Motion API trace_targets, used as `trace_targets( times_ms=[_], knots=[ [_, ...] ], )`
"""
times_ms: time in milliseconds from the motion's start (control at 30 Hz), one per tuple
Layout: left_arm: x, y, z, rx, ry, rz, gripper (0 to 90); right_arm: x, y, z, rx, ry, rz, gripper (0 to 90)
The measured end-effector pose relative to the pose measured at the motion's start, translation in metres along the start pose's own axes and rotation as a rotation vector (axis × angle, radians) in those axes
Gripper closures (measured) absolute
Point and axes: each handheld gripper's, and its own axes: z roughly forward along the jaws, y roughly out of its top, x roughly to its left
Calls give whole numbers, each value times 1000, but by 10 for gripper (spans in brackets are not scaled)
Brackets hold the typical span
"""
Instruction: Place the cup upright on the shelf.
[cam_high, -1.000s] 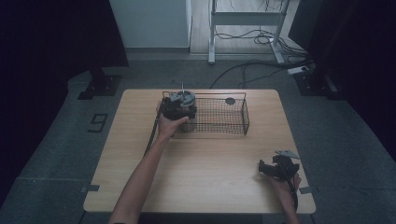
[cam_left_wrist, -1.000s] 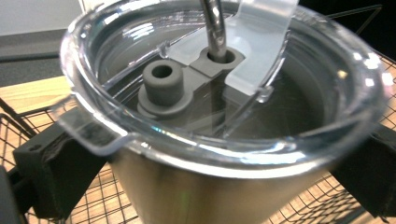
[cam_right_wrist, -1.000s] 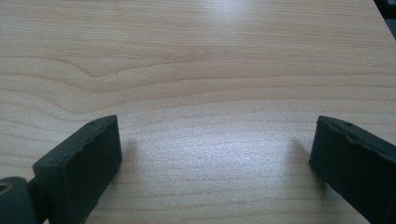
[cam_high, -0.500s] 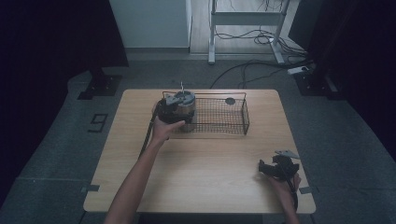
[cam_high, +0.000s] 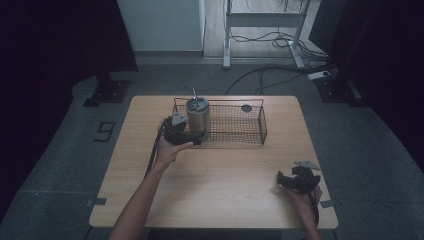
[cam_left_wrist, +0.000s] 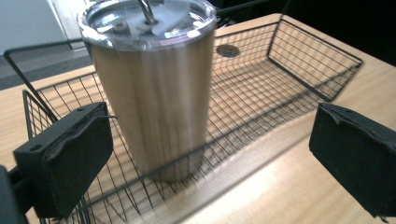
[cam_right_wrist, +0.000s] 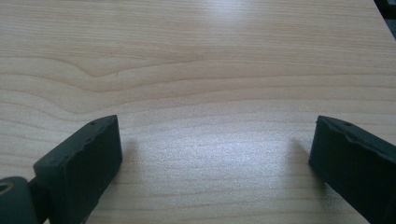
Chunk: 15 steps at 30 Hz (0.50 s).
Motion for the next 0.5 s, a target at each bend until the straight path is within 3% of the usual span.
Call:
trace_targets(
  times_ms=[333,500],
  knots=[
    [-6,-33,-32,-20,-47,-25,9,0,0,0,-1,0,-2,22],
    [-8,-48,-47,-6,-59,-28,13,0,0,0,-1,-1,-2,22]
  ],
)
